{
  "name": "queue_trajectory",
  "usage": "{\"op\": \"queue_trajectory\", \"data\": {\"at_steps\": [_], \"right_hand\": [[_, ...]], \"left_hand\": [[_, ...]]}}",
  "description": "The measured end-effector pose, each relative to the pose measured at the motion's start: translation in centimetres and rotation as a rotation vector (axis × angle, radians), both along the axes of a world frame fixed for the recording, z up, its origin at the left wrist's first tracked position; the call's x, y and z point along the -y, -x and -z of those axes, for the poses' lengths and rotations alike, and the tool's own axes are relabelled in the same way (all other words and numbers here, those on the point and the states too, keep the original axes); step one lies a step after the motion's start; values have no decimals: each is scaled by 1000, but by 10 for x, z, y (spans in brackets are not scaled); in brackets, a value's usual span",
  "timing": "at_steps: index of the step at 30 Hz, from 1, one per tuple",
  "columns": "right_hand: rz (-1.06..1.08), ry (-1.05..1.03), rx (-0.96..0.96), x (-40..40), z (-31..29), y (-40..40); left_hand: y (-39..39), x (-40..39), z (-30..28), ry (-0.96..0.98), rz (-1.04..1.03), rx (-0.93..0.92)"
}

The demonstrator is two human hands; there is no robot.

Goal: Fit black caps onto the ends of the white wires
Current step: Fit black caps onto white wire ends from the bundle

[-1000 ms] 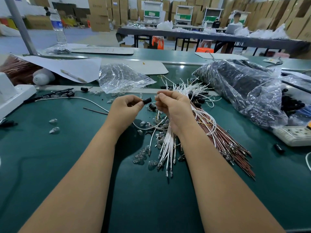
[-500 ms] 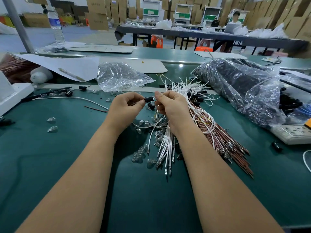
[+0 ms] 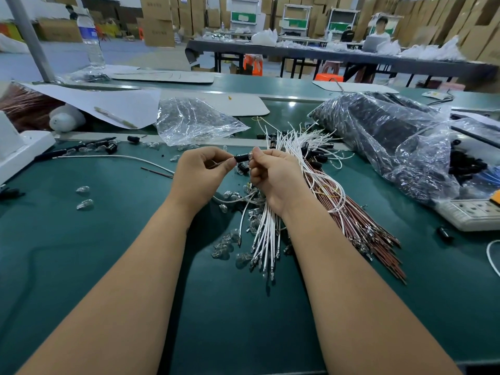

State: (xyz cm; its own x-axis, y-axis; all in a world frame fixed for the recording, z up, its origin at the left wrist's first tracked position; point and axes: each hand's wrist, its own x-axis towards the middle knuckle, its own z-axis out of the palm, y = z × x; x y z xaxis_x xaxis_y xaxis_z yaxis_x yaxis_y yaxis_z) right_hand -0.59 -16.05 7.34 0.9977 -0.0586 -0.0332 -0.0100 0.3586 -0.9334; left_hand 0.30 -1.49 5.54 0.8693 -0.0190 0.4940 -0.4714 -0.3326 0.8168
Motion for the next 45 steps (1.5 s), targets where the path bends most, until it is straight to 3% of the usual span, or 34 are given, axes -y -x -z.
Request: {"op": "queue_trajectory", "data": {"at_steps": [7, 17, 25, 35, 45], "right_hand": [[24, -20, 3, 1, 0, -2], [-15, 188, -1, 3, 2, -3], [25, 330, 55, -1, 5, -3], [59, 90, 91, -1, 1, -2], [76, 185, 97, -2, 5, -1]], "left_hand": [[0, 2, -1, -22, -11, 38], [-1, -1, 0, 57, 32, -93], [-3, -1, 1, 10, 31, -122], [-1, 2, -3, 22, 52, -163], [2, 3, -3, 31, 36, -128]]}}
